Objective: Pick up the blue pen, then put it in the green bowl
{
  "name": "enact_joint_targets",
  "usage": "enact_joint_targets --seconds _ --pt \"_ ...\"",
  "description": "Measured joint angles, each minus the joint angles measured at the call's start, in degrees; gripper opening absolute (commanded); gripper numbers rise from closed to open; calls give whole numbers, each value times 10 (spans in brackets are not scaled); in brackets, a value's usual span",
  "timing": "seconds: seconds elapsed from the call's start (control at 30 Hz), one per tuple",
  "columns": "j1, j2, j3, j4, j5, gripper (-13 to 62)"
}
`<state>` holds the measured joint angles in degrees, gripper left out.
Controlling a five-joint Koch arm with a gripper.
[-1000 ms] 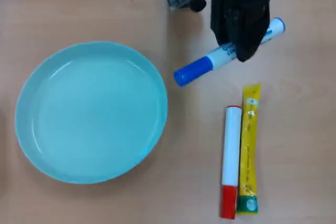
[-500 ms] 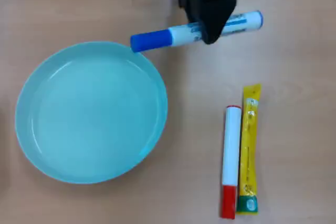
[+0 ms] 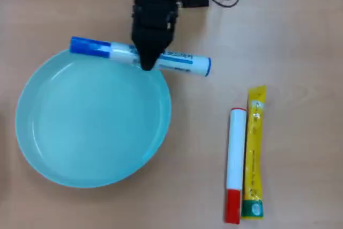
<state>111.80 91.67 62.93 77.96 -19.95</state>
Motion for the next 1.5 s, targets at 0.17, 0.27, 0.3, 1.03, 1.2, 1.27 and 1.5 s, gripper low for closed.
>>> enact_joint_targets --seconds 0.17,0.27,0.3,1.03,1.2,1.27,1.5 --pt "46 0 0 -36 16 -70" --pt "87 0 0 -40 16 -70" --pt "98 -1 0 -40 17 -69" --pt "137 -248 1 -84 128 -66" --pt "128 -268 1 -84 128 -65" --pt "127 -271 1 -86 128 -65" --pt "129 -287 0 -100 128 -40"
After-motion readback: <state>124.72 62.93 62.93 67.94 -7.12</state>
